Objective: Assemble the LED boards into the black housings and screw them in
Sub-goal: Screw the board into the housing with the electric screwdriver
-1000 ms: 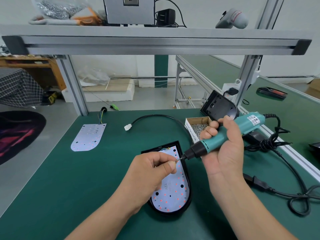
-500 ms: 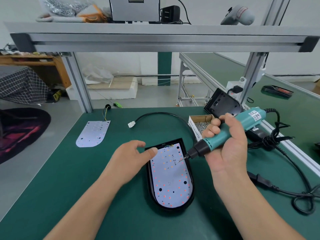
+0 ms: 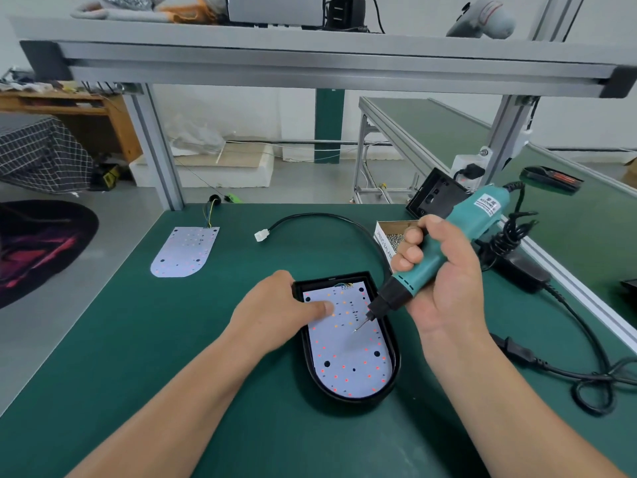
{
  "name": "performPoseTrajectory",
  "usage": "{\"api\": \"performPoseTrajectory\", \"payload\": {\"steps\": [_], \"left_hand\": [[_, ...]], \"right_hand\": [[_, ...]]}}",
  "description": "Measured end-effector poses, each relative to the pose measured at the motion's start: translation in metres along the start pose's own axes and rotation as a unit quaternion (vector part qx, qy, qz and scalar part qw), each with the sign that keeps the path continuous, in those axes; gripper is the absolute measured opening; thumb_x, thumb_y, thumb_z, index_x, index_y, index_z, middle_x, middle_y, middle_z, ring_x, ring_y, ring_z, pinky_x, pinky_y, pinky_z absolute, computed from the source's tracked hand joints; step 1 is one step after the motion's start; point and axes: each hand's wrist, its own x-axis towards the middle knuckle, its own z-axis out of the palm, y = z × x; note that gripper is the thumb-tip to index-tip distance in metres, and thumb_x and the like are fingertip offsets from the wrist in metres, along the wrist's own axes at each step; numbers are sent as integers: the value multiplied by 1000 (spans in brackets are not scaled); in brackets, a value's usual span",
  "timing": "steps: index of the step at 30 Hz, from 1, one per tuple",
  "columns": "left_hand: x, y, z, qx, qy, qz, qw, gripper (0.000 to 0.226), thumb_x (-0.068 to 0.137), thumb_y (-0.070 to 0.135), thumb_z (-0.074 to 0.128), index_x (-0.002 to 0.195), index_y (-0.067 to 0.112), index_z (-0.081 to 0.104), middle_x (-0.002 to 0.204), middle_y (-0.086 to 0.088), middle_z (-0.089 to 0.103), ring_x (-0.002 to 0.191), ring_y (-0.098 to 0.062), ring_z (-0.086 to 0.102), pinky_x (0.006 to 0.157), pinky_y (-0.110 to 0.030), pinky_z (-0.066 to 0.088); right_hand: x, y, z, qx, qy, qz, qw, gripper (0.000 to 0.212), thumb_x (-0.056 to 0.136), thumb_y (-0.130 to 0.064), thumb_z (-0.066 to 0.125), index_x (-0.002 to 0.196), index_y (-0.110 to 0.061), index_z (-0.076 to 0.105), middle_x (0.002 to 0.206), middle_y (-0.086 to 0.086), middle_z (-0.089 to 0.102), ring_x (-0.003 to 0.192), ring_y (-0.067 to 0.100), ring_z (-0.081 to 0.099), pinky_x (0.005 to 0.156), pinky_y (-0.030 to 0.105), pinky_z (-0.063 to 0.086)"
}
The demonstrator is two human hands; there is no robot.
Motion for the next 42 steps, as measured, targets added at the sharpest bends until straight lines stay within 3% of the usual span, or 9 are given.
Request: {"api": "performPoseTrajectory", "payload": {"steps": [5, 9, 13, 19, 26, 30, 35, 39, 42], "left_hand": [[-1, 2, 2, -9, 7, 9, 1000, 56, 66, 66, 79, 84, 18, 55, 66, 13, 56, 60, -15, 53, 59, -32, 40], [-1, 4, 2, -14, 3, 12, 1000, 52, 68, 60, 80, 82, 15, 58, 60, 13, 53, 57, -15, 50, 60, -32, 39], [-2, 5, 1, -9, 7, 2, 1000, 55, 67, 63, 80, 91, 17, 60, 73, 8, 63, 66, -17, 59, 63, -34, 44], [-1, 5, 2, -5, 11, -7, 1000, 55, 67, 65, 81, 92, 22, 58, 81, 8, 66, 73, -16, 64, 63, -33, 46], [-3, 9, 2, 1, 19, -10, 1000, 48, 67, 60, 81, 80, 24, 52, 60, 17, 57, 57, -12, 53, 56, -30, 38], [-5, 12, 1, 8, 22, -13, 1000, 51, 70, 60, 80, 90, 21, 54, 76, 9, 61, 66, -15, 58, 59, -32, 42], [-7, 13, 2, 19, 25, -12, 999, 52, 69, 57, 77, 83, 20, 43, 69, 10, 48, 57, -15, 41, 54, -31, 31], [-7, 13, 1, 10, 18, -10, 1000, 51, 64, 54, 73, 76, 22, 36, 61, 12, 38, 52, -15, 33, 52, -29, 26], [-8, 14, 1, 19, 25, -14, 999, 51, 70, 56, 77, 82, 20, 42, 68, 10, 47, 55, -15, 39, 53, -30, 30]], "right_hand": [[-9, 1, -8, -52, -54, -3, 997, 7, 96, -15, 60, 95, -14, 53, 76, 5, 54, 52, 13, 45, 50, 25, 41], [-14, 5, -11, -71, -69, 4, 995, 8, 94, -15, 62, 90, -17, 56, 75, 4, 55, 50, 13, 46, 49, 26, 41], [-16, 6, -10, -76, -88, 9, 993, 10, 89, -18, 68, 85, -20, 59, 73, 4, 55, 49, 14, 45, 48, 26, 41], [-19, 10, -6, -99, -113, 12, 989, 11, 94, -12, 59, 86, -18, 57, 72, 5, 53, 48, 15, 43, 48, 26, 41], [-27, 9, 0, -138, -157, -4, 978, 12, 94, -9, 59, 84, -16, 56, 72, 7, 53, 46, 19, 44, 49, 28, 41], [-34, 7, 7, -158, -242, -19, 957, 5, 88, -13, 64, 86, -15, 59, 69, 10, 55, 43, 20, 47, 50, 26, 43], [-42, 8, 16, -228, -335, -51, 913, 5, 87, -11, 65, 85, -14, 61, 61, 23, 53, 44, 22, 52, 55, 27, 47], [-41, 13, 20, -245, -335, -49, 908, 9, 86, -12, 67, 84, -10, 59, 59, 35, 46, 43, 22, 49, 54, 28, 46], [-38, 13, 19, -232, -323, -49, 916, 9, 88, -11, 65, 82, -12, 58, 60, 34, 44, 43, 23, 47, 54, 29, 46]]}}
